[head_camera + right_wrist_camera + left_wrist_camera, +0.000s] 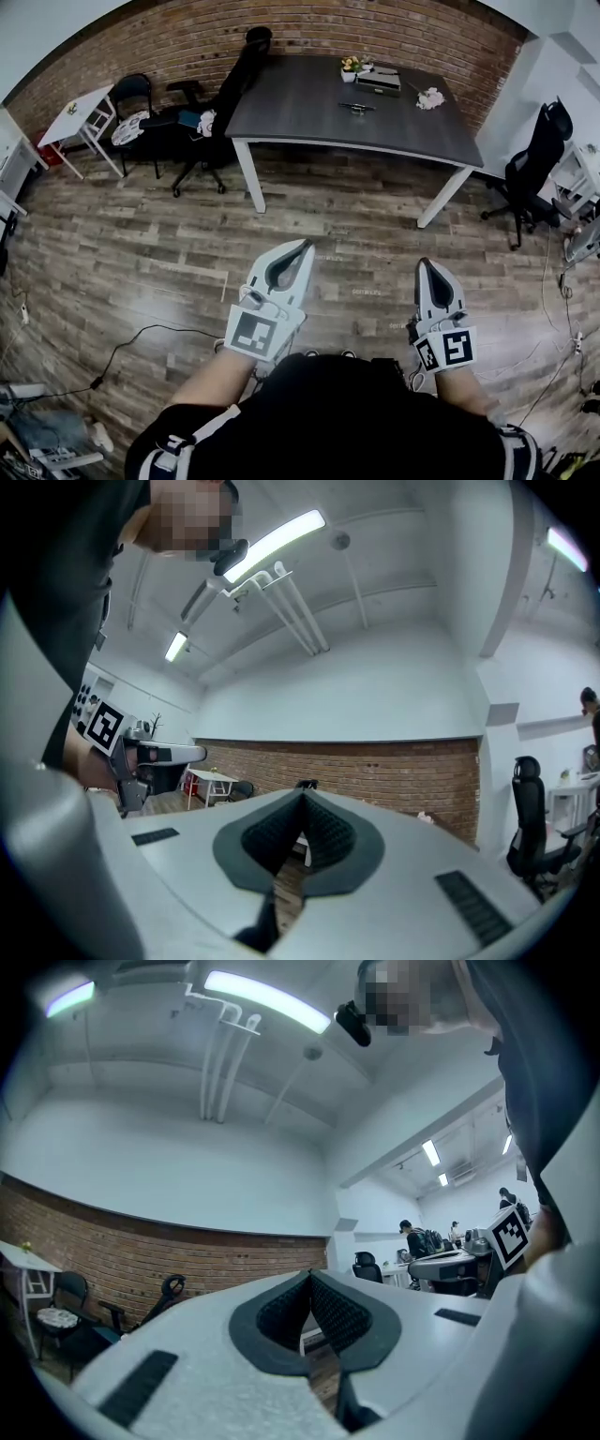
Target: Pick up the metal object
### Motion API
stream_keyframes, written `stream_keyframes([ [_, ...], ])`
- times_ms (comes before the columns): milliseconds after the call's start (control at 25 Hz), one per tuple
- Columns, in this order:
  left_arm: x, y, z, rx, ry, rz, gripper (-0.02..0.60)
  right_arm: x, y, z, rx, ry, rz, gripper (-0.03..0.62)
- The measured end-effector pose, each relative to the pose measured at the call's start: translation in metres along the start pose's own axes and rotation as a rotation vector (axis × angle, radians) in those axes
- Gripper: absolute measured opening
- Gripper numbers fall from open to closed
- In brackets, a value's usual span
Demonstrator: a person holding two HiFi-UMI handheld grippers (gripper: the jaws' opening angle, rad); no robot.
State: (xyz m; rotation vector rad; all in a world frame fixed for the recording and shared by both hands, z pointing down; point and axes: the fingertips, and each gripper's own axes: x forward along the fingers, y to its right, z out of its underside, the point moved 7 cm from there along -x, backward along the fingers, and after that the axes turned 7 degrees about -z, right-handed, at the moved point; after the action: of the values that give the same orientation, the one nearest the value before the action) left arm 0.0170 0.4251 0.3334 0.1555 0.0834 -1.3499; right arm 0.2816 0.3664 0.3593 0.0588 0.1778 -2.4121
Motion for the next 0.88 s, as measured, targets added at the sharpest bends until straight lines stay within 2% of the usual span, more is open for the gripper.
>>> stream_keyframes([
  [240,0.001,-0.042,0.012,0.001,-0.018,-0.011,0.009,0.028,-0.006,0.003,-0.018,-0.026,0.022,-0.005],
  [480,0.029,-0.055,0.022,-0.032,-0.030,0.000,0.009,0.054,0.021,0.013,-0.029,-0.059,0.023,-0.005],
  [680,0.076,-0.068,0.028,-0.017,-0.027,0.001,0.009,0.098,0.057,0.025,-0.022,-0.057,-0.008,-0.005],
  [880,0.149,-0.090,0.045,-0.002,-0.025,-0.034,0.009,0.160,0.115,0.039,-0.029,-0.046,-0.048,-0.005],
])
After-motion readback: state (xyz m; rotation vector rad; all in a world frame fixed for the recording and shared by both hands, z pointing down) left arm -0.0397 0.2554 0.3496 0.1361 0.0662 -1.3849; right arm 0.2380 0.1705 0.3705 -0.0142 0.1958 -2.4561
